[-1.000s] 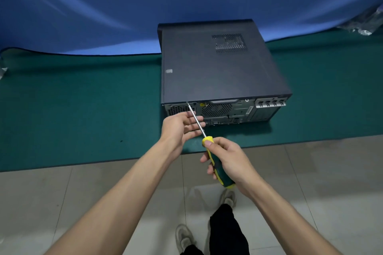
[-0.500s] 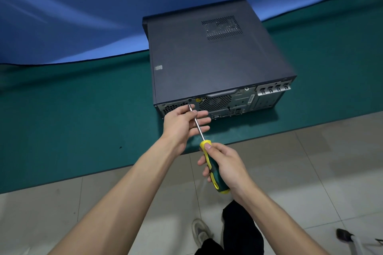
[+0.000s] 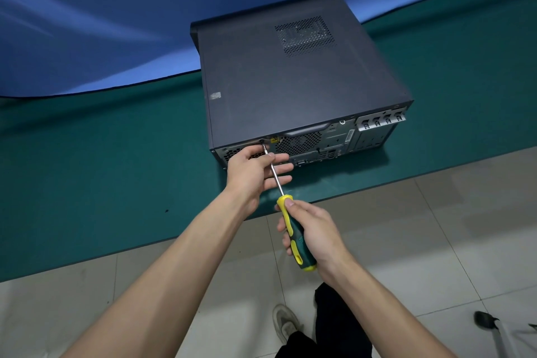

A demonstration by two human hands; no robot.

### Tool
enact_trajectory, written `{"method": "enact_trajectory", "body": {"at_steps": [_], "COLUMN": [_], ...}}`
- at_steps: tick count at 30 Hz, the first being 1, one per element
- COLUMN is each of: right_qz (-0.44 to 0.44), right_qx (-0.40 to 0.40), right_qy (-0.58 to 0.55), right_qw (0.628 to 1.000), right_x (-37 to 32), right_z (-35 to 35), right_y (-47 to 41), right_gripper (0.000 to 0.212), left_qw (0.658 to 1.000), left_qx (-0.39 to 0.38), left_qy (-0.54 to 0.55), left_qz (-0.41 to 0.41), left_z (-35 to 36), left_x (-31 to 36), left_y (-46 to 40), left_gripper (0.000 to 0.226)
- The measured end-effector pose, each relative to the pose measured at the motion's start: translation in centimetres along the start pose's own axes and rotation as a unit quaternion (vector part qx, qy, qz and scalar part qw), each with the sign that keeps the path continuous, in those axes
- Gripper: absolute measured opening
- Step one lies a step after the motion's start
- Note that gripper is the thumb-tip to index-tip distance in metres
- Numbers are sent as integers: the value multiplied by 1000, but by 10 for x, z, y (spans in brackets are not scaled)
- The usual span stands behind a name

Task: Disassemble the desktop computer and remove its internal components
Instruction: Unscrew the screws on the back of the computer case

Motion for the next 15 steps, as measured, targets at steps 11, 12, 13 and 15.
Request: {"method": "enact_trajectory", "body": {"at_steps": [11, 12, 13, 15], "right_qz": [2, 3, 3, 7], "right_qx": [-16, -18, -21, -24], "right_qy": [-18, -20, -21, -24], "right_qw": [1000, 1000, 1000, 999], "right_x": [-3, -3, -4, -5], "right_z": [-4, -3, -3, -2], "right_y": [2, 1, 1, 1], "right_gripper": [24, 24, 24, 25], "left_qw": [1000, 1000, 1000, 1000], "left_qx": [6, 8, 10, 11], "left_qy": [6, 4, 2, -2], "left_qz": [4, 4, 5, 5], "left_z": [1, 2, 2, 3], "left_x": [1, 2, 3, 3], "left_y": [3, 3, 3, 3], "left_gripper": [26, 26, 26, 25]}}
Point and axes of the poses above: each hand's wrist, its own y-axis away from the middle knuckle, its own z-axis out of the palm, x = y × z, the point moved 1 cm from there along -y, towards the middle knuckle, and after that the axes turned 3 degrees about z, right-handed, at the moved point
